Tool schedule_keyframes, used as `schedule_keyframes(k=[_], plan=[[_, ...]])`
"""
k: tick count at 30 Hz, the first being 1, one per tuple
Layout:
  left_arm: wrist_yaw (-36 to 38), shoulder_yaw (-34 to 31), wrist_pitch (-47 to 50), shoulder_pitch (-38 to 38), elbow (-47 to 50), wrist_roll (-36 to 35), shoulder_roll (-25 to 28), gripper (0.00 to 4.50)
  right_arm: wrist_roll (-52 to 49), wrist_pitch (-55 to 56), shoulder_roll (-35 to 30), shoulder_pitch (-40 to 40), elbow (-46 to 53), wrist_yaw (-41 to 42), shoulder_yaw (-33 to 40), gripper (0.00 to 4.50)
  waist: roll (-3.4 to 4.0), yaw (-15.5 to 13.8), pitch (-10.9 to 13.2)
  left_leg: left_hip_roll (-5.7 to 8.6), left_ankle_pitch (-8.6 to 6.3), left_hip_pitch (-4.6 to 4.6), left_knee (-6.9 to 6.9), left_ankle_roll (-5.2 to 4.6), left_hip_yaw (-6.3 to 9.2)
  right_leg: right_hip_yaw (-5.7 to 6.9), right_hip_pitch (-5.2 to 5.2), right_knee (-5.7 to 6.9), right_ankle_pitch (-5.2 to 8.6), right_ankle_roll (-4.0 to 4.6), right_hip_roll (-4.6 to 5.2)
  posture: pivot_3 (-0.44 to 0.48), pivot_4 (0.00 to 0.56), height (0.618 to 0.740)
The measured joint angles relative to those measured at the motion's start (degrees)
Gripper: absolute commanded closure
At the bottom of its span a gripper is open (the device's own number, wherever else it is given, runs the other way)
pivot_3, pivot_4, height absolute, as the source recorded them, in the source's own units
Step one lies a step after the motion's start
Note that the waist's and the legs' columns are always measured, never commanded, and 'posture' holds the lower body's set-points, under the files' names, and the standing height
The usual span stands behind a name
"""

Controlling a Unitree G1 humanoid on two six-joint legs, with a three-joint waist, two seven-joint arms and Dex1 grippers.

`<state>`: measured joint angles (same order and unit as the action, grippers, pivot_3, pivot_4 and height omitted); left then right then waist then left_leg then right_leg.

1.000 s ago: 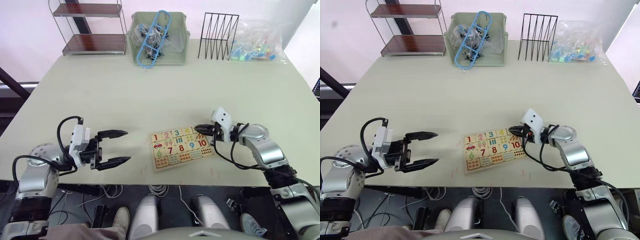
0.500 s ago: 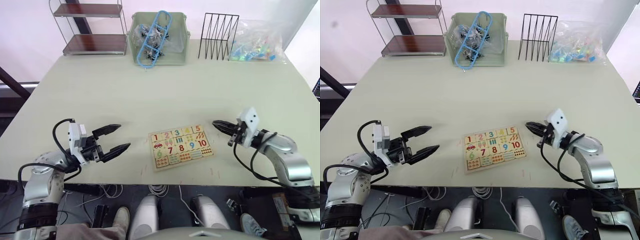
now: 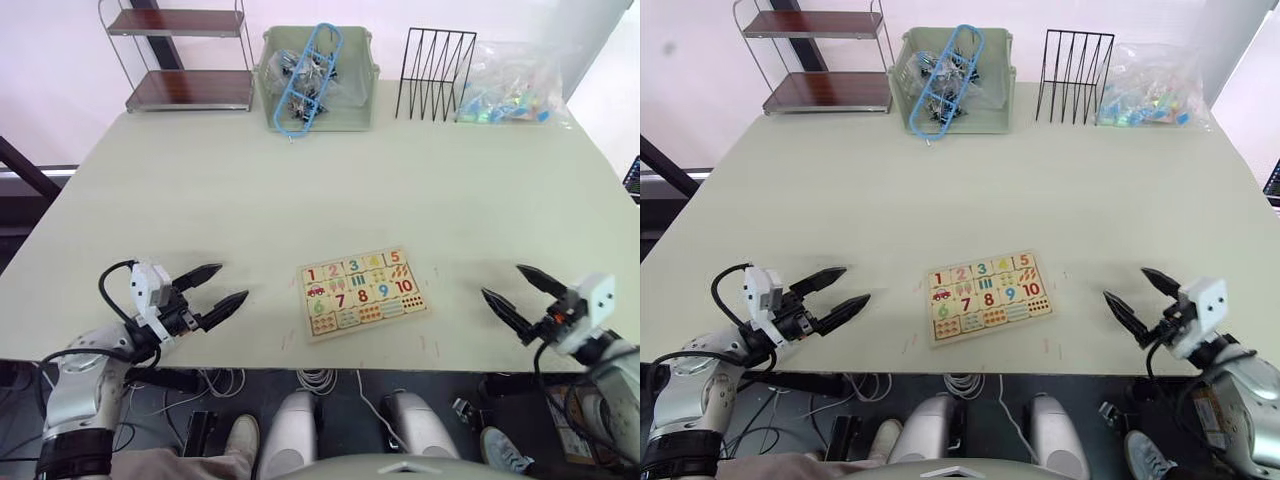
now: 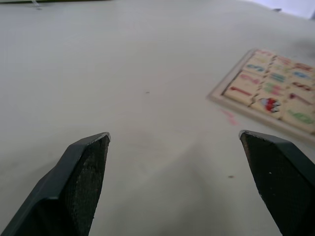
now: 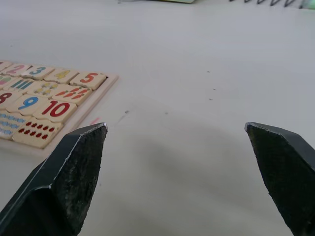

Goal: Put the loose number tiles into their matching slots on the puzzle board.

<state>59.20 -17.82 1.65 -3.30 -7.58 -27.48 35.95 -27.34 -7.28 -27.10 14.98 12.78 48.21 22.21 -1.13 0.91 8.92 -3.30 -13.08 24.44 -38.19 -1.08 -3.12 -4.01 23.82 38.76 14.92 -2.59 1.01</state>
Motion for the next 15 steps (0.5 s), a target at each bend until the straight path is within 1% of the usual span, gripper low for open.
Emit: schedule_keyframes(k=[6, 10, 15], plan=[[-6.70, -0.24, -0.87, -2.24, 0.68, 2.54, -2.00, 0.00, -0.45, 1.88, 0.68, 4.73, 1.07, -1.30, 1.75, 0.06, 0.00, 0.04, -0.01, -0.01, -0.01, -0.03, 0.09, 0.01, -0.04, -0.02, -0.01, -0.04, 0.00, 0.02, 0.04, 0.000, 0.150, 0.740], [-10.24, -0.41, -0.83, -3.68, 2.59, 2.69, -3.12, 0.00, -0.45, 2.67, 1.35, 4.51, 1.75, -3.66, 2.38, 0.06, 0.01, 0.05, -0.02, -0.02, -0.01, -0.07, 0.10, 0.01, -0.04, -0.07, -0.01, -0.04, 0.00, 0.02, 0.06, 0.000, 0.150, 0.740], [-13.12, -0.40, -1.02, -3.92, 3.14, 4.19, -3.17, 0.00, -0.45, 2.97, 1.57, 3.76, 1.60, -5.00, 2.38, 0.06, 0.01, 0.02, -0.03, -0.01, -0.01, -0.07, 0.11, 0.01, -0.09, -0.07, -0.01, -0.04, 0.00, 0.02, 0.06, 0.000, 0.150, 0.740]])
